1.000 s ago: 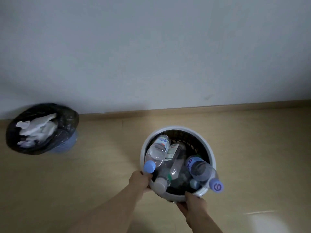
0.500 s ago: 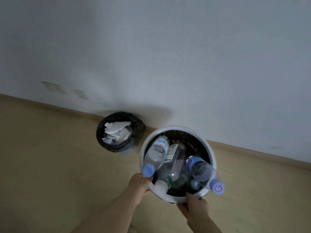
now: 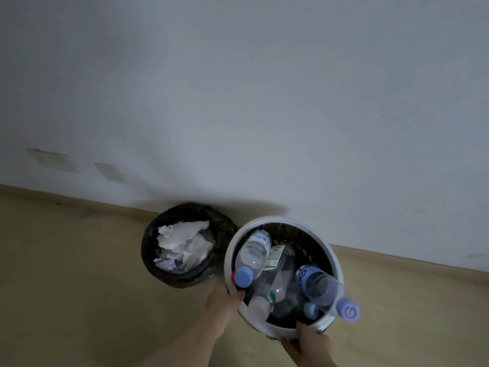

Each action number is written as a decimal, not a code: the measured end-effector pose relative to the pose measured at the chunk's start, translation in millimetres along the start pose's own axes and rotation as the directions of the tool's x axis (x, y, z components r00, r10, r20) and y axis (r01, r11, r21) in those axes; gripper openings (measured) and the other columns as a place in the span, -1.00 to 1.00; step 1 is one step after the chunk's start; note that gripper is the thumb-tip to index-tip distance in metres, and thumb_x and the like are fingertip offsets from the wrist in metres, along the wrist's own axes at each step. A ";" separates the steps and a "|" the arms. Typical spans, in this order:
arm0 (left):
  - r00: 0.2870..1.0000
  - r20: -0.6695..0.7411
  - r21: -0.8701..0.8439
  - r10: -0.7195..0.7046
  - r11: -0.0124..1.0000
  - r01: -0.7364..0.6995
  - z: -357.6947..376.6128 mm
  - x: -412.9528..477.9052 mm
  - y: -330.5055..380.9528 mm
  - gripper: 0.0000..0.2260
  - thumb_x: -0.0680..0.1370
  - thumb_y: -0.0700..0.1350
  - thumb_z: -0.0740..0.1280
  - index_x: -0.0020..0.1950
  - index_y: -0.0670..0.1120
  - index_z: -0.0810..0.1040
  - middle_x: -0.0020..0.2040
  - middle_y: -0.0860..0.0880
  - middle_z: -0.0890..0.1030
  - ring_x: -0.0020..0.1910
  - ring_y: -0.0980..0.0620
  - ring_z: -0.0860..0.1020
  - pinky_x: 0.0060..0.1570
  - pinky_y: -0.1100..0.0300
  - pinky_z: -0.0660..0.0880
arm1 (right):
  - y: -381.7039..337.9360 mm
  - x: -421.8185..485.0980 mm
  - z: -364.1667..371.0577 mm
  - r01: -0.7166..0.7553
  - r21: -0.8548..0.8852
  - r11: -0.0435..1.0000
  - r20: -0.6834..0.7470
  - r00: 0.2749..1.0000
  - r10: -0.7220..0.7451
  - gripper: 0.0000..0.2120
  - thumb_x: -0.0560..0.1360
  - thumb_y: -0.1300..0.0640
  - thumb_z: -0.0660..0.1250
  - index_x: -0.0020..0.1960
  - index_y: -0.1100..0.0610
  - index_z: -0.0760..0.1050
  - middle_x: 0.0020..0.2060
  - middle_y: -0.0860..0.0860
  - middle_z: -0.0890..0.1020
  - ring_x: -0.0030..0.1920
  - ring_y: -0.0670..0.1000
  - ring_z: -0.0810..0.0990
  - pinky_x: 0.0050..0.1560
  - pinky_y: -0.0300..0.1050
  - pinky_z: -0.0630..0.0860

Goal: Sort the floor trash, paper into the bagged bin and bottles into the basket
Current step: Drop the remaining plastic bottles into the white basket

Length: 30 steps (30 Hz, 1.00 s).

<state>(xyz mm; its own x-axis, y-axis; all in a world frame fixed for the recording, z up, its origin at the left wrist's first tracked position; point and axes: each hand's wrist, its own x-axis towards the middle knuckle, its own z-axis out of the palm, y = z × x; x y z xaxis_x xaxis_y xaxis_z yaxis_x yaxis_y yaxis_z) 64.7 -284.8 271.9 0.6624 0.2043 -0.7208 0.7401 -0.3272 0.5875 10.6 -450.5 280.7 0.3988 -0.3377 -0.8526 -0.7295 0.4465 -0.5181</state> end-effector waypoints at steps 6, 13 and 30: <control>0.991 -0.055 0.037 0.122 0.992 -0.120 19.1 62.1 -16.1 -0.79 0.52 -0.12 0.31 0.08 -0.22 0.49 -0.02 -0.17 0.56 -0.07 -0.07 0.51 -0.16 0.17 0.36 | 10.7 54.2 21.5 0.116 -0.241 0.964 -0.043 0.991 -0.130 -0.84 0.50 -0.06 0.27 -0.09 -0.03 0.32 0.31 0.05 0.42 0.26 0.05 0.48 0.17 -0.27 0.42; 0.986 -0.083 -0.137 0.144 0.978 -0.155 29.8 88.3 -30.5 -0.84 0.54 -0.13 0.28 0.03 -0.19 0.42 0.02 -0.24 0.57 -0.04 -0.16 0.56 -0.09 0.07 0.45 | 14.8 95.7 35.1 0.138 0.051 0.989 0.020 0.990 -0.140 -0.86 0.43 0.29 0.33 -0.06 0.25 0.39 -0.07 0.28 0.55 -0.21 0.24 0.59 -0.37 0.02 0.59; 0.875 -0.278 0.796 0.397 0.605 -0.021 -33.2 114.8 -46.7 -0.56 0.60 -0.09 0.13 0.48 0.01 0.12 0.46 -0.05 0.21 0.47 -0.12 0.11 0.38 -0.15 0.19 | 5.3 123.7 53.8 0.045 -0.043 0.998 0.133 0.990 -0.039 -0.84 0.57 0.27 0.14 0.13 0.17 0.25 -0.03 0.25 0.46 -0.26 0.28 0.54 -0.56 -0.05 0.52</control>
<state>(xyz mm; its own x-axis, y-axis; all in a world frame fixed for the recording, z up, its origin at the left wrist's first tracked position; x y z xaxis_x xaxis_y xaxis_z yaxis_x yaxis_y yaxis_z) 110.0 -215.4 174.0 0.9052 0.3054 -0.2954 0.3415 -0.9366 0.0781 86.0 -445.3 168.8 0.4973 -0.2411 -0.8334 -0.7342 0.3949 -0.5523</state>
